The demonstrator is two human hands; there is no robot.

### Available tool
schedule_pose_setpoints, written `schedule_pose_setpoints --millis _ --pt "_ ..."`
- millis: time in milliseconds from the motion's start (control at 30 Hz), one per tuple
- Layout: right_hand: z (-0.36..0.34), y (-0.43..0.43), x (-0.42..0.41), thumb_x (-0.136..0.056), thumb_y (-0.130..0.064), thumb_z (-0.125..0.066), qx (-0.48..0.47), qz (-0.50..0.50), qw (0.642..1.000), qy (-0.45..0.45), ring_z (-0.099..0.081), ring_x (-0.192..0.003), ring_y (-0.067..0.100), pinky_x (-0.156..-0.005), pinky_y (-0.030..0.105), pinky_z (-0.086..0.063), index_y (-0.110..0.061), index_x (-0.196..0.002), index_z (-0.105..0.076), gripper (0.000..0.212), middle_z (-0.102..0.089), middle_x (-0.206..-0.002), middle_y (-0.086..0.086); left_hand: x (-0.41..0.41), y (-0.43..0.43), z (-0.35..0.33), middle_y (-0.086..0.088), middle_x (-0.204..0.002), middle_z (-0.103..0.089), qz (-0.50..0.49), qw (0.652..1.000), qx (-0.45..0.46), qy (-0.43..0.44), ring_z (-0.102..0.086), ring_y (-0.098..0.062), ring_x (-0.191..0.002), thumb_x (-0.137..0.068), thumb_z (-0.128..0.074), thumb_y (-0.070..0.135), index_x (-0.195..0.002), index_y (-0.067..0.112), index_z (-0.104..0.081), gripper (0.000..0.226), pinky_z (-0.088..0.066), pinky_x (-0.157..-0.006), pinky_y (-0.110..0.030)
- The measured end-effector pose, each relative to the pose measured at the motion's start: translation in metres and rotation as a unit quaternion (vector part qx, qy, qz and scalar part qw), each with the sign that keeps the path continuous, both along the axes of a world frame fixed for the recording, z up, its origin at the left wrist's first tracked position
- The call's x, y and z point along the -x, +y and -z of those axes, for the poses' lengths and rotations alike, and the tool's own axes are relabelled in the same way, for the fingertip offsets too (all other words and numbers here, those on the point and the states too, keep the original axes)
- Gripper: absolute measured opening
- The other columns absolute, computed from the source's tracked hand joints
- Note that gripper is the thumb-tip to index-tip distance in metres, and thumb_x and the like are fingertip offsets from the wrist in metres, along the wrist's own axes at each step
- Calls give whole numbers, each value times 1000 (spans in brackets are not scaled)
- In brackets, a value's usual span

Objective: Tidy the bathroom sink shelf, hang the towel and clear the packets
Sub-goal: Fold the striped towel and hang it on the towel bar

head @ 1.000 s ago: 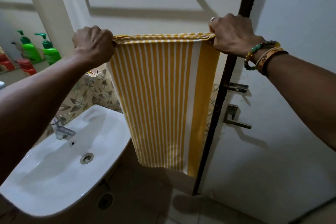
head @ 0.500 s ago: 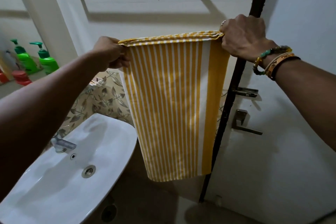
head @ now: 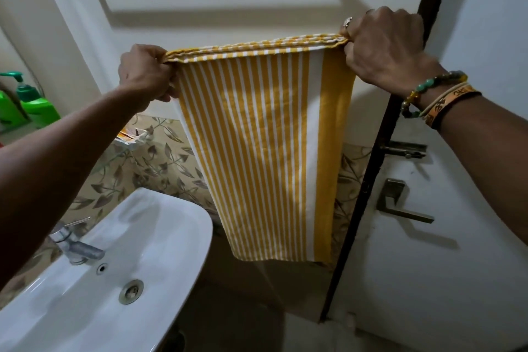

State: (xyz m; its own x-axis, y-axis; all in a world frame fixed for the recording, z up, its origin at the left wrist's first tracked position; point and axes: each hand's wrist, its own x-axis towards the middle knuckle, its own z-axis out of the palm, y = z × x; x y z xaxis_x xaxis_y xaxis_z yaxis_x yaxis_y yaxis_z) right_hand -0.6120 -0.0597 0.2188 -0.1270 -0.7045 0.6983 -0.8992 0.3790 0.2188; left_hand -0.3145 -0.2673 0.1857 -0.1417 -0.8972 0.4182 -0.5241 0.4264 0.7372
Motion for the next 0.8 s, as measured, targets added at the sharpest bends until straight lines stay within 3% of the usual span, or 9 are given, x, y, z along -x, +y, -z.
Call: schedule_pose_setpoints --millis 133,267,367,500,567,633,700,733,800 --pt "-2 -10 -6 -87 -7 -53 8 21 1000 17 -44 -64 31 -61 36 -35 -7 -79 -58 9 -46 -77 13 -6 -21 -5 -4 -70 -73 -26 990 76 -120 -71 -19 -51 -98 -57 25 -86 20 -68 18 -60 -54 -32" --pt "-6 -27 -23 -94 -11 -51 42 53 996 56 -56 -85 40 -62 38 -35 0 -96 -65 18 -55 -101 21 -18 -46 -23 1 -58 -71 -40 967 107 -228 -67 -14 -43 -99 -49 37 -79 20 -65 31 -60 -68 -34" --pt "-8 -40 -37 -95 -13 -52 38 77 994 69 -54 -91 39 -61 37 -34 -1 -99 -67 20 -56 -102 21 -32 -62 -38 0 -55 -70 -44 949 107 -294 -70 -19 -50 -97 -48 37 -77 18 -68 34 -60 -76 -41" --pt "-13 -53 -56 -94 -14 -51 34 113 992 49 -52 -97 38 -62 36 -33 -4 -101 -68 21 -54 -105 19 -46 -81 -48 -6 -54 -68 -53 924 164 -341 -67 -27 -53 -96 -49 34 -70 14 -69 39 -54 -69 -34" --pt "-13 -58 -67 -93 -12 -51 34 122 991 33 -53 -92 37 -62 36 -34 -4 -97 -67 19 -54 -99 18 -52 -90 -50 -10 -57 -67 -53 921 171 -347 -65 -32 -59 -96 -48 41 -69 12 -67 44 -53 -68 -37" --pt "-11 -63 -78 -91 -9 -50 25 134 991 12 -49 -68 28 -57 33 -34 -7 -84 -62 14 -50 -77 10 -59 -97 -51 -10 -59 -68 -22 947 112 -300 -66 -30 -59 -95 -51 44 -67 10 -68 48 -57 -67 -38" --pt "-10 -65 -82 -87 -8 -50 41 144 988 -43 -45 -56 25 -53 29 -33 -9 -78 -61 14 -47 -64 5 -57 -101 -49 -10 -60 -67 62 983 -8 -171 -63 -24 -50 -96 -54 38 -67 5 -66 46 -54 -50 -27" --pt "-11 -68 -86 -86 -10 -50 60 144 983 -92 -51 -59 28 -52 30 -37 -11 -80 -64 15 -52 -66 6 -55 -103 -50 -9 -59 -65 100 987 -86 -88 -61 -20 -44 -99 -52 34 -69 6 -63 42 -47 -41 -20" --pt "-12 -70 -92 -88 -15 -50 111 110 951 -266 -64 -62 29 -50 32 -48 -15 -97 -71 23 -66 -71 6 -50 -100 -52 -5 -55 -66 164 959 -226 56 -64 -13 -41 -103 -45 26 -75 12 -56 33 -43 -35 -15"
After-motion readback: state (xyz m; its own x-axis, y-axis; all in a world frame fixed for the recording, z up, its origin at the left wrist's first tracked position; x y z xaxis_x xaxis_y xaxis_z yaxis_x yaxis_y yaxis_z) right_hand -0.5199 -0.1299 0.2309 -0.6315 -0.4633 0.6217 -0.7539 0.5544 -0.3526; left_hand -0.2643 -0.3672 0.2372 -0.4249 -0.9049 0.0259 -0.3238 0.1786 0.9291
